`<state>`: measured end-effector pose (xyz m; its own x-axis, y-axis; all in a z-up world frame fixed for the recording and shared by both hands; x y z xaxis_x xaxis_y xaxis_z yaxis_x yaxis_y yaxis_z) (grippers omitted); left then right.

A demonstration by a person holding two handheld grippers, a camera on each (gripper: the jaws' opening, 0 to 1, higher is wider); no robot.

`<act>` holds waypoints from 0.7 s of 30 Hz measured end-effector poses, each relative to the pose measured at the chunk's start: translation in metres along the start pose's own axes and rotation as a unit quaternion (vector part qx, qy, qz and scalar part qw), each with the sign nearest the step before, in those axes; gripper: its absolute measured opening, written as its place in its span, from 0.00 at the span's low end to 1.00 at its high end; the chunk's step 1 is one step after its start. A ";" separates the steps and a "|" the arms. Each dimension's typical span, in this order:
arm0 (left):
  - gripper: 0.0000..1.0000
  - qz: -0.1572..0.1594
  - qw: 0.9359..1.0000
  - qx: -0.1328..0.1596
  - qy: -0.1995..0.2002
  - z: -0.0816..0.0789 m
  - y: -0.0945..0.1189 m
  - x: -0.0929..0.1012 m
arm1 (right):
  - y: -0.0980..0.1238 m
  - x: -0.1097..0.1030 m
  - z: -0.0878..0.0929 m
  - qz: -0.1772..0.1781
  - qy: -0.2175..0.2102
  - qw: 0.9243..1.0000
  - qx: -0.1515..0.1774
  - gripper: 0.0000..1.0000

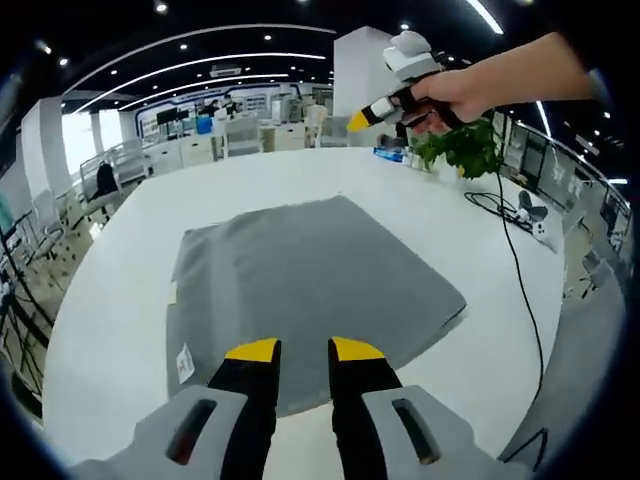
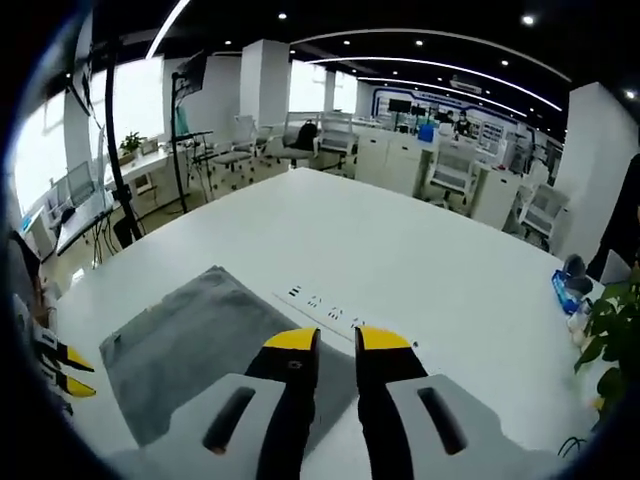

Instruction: Fold the towel on the table until its edges align and the towel forms a compact rectangular stack.

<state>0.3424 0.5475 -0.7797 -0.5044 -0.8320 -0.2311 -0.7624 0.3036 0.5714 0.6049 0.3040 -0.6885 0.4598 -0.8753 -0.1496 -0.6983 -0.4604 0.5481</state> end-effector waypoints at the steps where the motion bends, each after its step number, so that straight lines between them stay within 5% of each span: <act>1: 0.19 0.003 1.000 0.003 -0.003 -0.005 -0.001 0.003 | 0.001 0.003 0.000 0.001 -0.001 1.000 0.001 0.13; 14: 0.19 0.044 0.999 0.019 -0.016 -0.038 -0.028 0.048 | 0.019 0.031 0.008 -0.002 -0.028 1.000 0.005 0.12; 21: 0.19 0.057 0.998 0.029 -0.022 -0.050 -0.035 0.073 | 0.005 0.054 0.019 -0.009 -0.035 0.999 -0.002 0.12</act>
<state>0.3531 0.4529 -0.7770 -0.6048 -0.7703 -0.2022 -0.7214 0.4224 0.5488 0.6160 0.2516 -0.7100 0.4325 -0.8752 -0.2166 -0.6879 -0.4756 0.5482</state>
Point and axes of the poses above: the point that each gripper's makers call its tool centre point, and the gripper's own axes: y roughly backward along the fingers, x roughly to its right, z roughly out of its underside, the point moved 9 cm from there along y, roughly backward along the fingers, and after that the axes turned 15 degrees about -y, right-handed, at the moved point
